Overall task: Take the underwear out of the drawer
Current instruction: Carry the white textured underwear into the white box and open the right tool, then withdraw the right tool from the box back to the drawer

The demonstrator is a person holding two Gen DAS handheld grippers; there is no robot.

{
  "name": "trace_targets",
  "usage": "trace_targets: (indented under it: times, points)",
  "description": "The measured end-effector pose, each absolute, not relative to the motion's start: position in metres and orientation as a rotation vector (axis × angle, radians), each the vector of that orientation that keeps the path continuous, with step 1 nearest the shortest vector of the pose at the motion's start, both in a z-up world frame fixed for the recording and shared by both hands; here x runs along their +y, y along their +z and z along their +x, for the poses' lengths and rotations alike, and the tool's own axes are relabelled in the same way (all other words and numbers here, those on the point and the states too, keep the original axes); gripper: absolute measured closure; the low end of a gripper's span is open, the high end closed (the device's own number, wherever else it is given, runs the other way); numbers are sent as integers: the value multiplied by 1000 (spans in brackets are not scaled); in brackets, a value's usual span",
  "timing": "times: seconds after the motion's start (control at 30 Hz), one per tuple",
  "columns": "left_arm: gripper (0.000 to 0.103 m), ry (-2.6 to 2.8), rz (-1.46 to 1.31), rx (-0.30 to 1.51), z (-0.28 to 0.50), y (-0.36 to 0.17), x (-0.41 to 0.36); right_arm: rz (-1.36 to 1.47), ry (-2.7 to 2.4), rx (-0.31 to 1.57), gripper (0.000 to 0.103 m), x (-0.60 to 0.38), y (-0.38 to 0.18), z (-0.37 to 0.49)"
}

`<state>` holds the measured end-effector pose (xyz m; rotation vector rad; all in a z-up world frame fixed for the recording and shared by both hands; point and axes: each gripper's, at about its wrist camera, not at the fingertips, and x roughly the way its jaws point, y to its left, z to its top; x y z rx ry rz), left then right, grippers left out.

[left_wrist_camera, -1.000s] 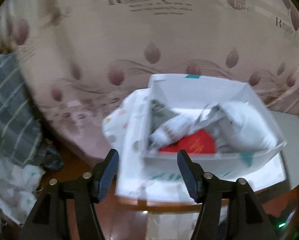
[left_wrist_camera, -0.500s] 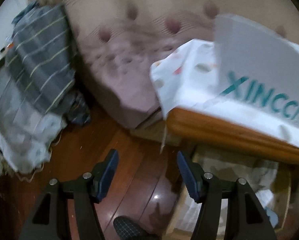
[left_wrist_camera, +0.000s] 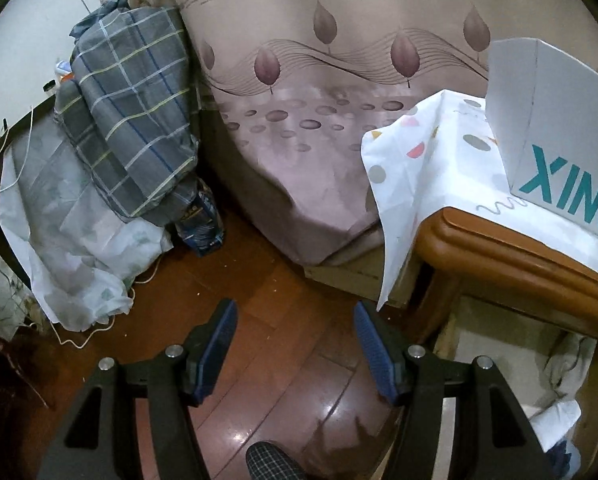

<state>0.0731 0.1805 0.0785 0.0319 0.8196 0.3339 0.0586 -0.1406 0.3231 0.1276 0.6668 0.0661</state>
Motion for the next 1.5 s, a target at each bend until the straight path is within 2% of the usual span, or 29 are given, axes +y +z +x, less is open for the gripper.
trace_targets:
  times: [0.23,0.43,0.63,0.73,0.8,0.93,1.03,1.13,1.2,1.37,1.5]
  points:
    - [41,317,-4,881,81,71,191,-1,-16,680,69,-131,333,158]
    - [41,307,-10,894,87,69,190,-135,-64,760,69,-122,295,220]
    - [41,264,8,885,87,71,179,-285,-145,832,66,-119,254,251]
    - [41,237,9,886,88,71,175,-274,-157,905,65,-127,233,262]
    - [41,223,10,888,89,71,172,-239,-149,936,59,-132,224,264]
    - [41,183,7,902,90,68,169,-215,-165,926,45,-135,224,259]
    - [41,164,-2,919,93,65,167,-196,-161,879,43,-138,241,244]
    - [41,123,-52,948,94,61,169,-153,-156,829,33,-142,266,219]
    - [41,101,-84,967,94,59,170,-125,-118,818,31,-143,281,193]
    - [41,84,-119,1005,94,53,173,-108,42,917,26,-137,282,124]
    - [41,92,-133,1021,94,52,175,-185,145,1061,26,-124,240,75]
